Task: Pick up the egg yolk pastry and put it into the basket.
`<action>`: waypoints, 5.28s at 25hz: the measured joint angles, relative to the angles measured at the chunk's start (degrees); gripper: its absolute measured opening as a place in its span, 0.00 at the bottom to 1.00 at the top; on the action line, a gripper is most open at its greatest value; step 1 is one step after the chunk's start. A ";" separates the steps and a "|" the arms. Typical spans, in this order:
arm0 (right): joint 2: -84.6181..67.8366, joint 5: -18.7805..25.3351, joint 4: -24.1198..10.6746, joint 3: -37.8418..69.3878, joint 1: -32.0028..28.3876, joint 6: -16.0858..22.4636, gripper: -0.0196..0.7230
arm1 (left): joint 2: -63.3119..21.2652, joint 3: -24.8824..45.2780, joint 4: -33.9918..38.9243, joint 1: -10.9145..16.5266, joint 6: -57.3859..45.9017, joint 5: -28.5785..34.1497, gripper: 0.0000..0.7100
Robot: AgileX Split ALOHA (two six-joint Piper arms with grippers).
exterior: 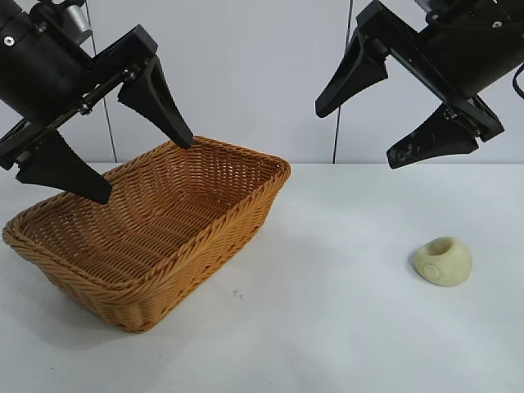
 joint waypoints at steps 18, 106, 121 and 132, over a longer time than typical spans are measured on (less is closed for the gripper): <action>0.00 -0.05 0.18 0.00 0.00 0.00 0.96 | -7.55 1.56 6.12 0.00 -10.24 0.80 0.98; 0.00 1.08 0.63 0.00 0.00 0.00 0.96 | 21.62 -20.33 26.27 -0.62 -26.79 10.72 0.13; 0.00 1.73 0.77 0.00 0.00 0.00 0.96 | 26.35 -20.46 25.89 -0.62 -23.71 8.02 0.13; 0.00 1.82 0.84 0.00 0.00 0.05 0.96 | 26.38 -21.08 26.42 -0.62 -23.57 8.88 0.82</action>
